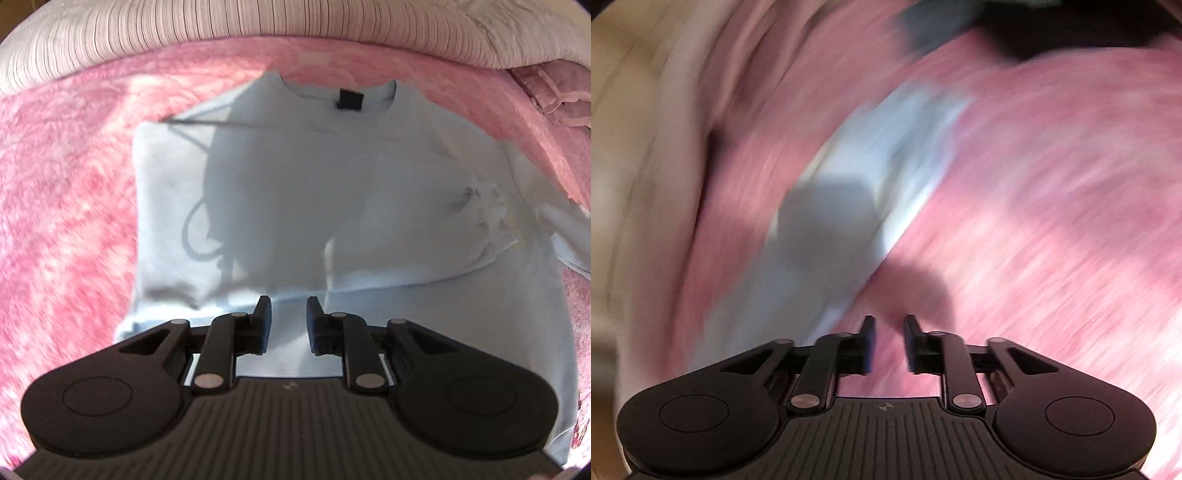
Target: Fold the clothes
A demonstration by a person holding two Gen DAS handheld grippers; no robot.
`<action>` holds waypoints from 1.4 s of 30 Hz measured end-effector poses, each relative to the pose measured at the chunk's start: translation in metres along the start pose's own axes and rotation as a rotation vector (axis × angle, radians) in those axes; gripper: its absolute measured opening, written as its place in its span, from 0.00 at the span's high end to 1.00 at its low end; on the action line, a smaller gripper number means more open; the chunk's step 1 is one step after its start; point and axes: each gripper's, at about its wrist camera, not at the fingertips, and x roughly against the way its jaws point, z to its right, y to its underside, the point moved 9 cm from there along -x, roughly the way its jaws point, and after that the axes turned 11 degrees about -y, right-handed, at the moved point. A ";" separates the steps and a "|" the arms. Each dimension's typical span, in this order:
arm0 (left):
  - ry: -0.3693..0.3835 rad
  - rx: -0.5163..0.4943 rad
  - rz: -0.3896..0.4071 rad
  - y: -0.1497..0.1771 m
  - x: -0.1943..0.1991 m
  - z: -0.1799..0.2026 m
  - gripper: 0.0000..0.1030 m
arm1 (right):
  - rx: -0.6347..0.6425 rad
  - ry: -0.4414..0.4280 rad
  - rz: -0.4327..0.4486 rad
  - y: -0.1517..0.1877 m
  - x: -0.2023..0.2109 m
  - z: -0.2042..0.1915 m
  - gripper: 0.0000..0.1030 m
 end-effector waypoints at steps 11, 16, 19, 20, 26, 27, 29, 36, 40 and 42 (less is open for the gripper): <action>0.029 0.099 -0.010 -0.005 0.009 -0.001 0.84 | -0.145 -0.068 0.184 -0.083 -0.014 0.035 0.64; 0.033 0.161 -0.009 0.000 0.016 -0.019 0.84 | 0.133 0.021 0.128 -0.077 -0.025 -0.011 0.94; 0.041 0.214 -0.016 0.008 0.020 -0.034 0.84 | 0.331 -0.037 0.117 -0.051 -0.021 -0.073 0.94; 0.044 0.232 -0.020 0.011 0.022 -0.039 0.84 | 0.403 -0.064 0.111 -0.039 -0.019 -0.096 0.94; 0.065 0.333 -0.042 0.033 0.031 -0.065 0.84 | 0.956 -0.284 -0.043 0.114 -0.002 -0.239 0.94; 0.071 0.349 -0.045 0.037 0.033 -0.068 0.84 | 1.033 -0.337 -0.091 0.150 0.003 -0.255 0.94; 0.068 0.376 -0.054 0.045 0.034 -0.074 0.84 | 1.149 -0.403 -0.242 0.223 0.005 -0.267 0.93; 0.165 0.450 -0.089 0.060 0.037 -0.066 0.74 | 1.419 -0.196 -0.667 0.354 -0.012 -0.206 0.76; 0.303 0.466 -0.112 0.054 0.032 -0.032 0.72 | 1.336 0.070 -0.616 0.292 -0.029 -0.164 0.75; 0.372 0.489 -0.124 0.047 0.024 -0.012 0.70 | 1.237 0.182 -0.569 0.248 -0.037 -0.146 0.75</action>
